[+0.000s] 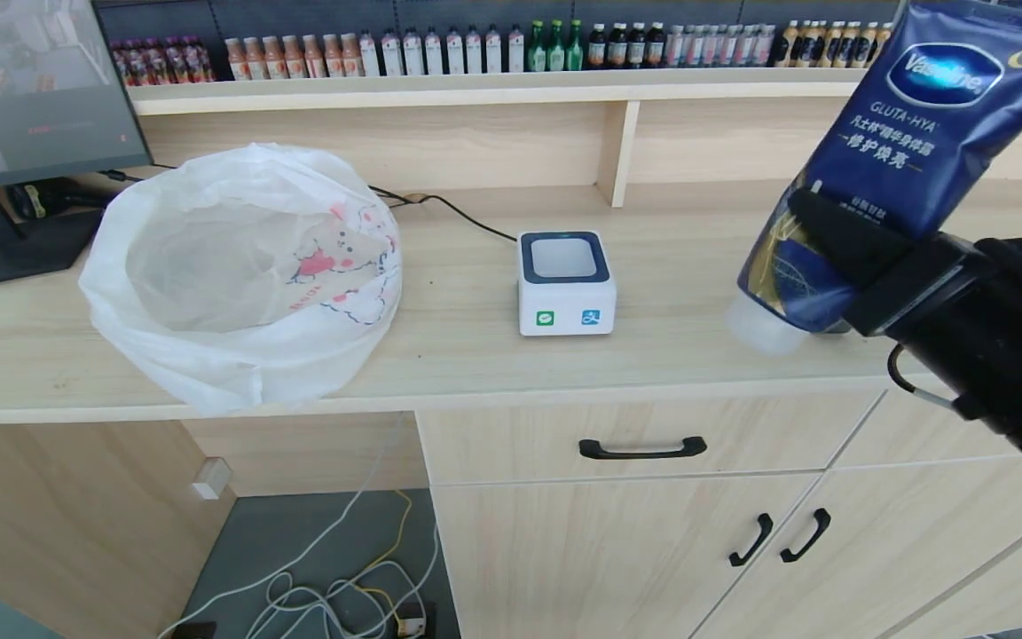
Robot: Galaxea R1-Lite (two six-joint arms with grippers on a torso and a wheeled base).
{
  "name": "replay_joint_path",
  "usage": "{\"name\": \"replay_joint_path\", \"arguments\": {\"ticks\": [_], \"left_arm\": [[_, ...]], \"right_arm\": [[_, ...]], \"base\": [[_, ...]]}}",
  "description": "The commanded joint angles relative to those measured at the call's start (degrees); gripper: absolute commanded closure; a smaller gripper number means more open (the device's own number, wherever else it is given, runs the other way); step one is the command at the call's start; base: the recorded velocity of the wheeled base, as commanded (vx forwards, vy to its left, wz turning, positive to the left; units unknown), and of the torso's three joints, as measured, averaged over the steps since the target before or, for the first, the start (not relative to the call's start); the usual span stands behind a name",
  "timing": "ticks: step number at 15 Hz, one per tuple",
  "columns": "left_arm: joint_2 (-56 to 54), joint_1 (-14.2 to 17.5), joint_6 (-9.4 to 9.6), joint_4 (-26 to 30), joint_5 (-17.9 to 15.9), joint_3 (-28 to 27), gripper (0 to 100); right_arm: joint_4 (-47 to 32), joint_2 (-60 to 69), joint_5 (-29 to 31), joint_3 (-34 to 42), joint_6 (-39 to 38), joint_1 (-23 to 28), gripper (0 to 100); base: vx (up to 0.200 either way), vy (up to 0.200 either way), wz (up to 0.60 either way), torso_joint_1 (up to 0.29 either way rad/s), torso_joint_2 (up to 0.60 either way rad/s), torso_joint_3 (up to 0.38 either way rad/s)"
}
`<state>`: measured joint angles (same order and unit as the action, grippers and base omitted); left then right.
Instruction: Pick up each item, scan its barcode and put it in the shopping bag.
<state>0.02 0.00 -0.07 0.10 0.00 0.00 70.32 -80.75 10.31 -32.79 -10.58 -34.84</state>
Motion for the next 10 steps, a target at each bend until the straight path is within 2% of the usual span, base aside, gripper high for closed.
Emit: {"name": "replay_joint_path", "arguments": {"ticks": [1, 5, 8, 9, 10], "left_arm": [[-0.02, 0.00, -0.01, -0.01, 0.00, 0.00, 0], [-0.02, 0.09, 0.07, -0.01, 0.00, 0.00, 0], [-0.02, 0.00, -0.10, -0.01, 0.00, 0.00, 0], [-0.02, 0.00, -0.01, -0.01, 0.00, 0.00, 0], [-0.02, 0.09, -0.10, -0.01, 0.00, 0.00, 0]], "right_arm": [[0.52, 0.86, 0.06, -1.92, -1.99, 2.32, 100], [2.63, 0.77, -0.38, -6.32, 0.83, 5.13, 100], [4.48, 1.82, -1.88, -2.89, 0.74, 10.76, 100], [5.89, 2.09, -5.74, -0.34, 0.91, 13.31, 100], [6.50, 2.09, -7.41, 0.45, 1.44, 13.66, 100]], "base": [[0.000, 0.000, 0.00, 0.000, 0.00, 0.000], [0.000, 0.000, 0.00, 0.000, 0.00, 0.000], [0.000, 0.000, 0.00, 0.000, 0.00, 0.000], [0.000, 0.000, 0.00, 0.000, 0.00, 0.000], [0.000, 0.000, 0.00, 0.000, 0.00, 0.000]]}}
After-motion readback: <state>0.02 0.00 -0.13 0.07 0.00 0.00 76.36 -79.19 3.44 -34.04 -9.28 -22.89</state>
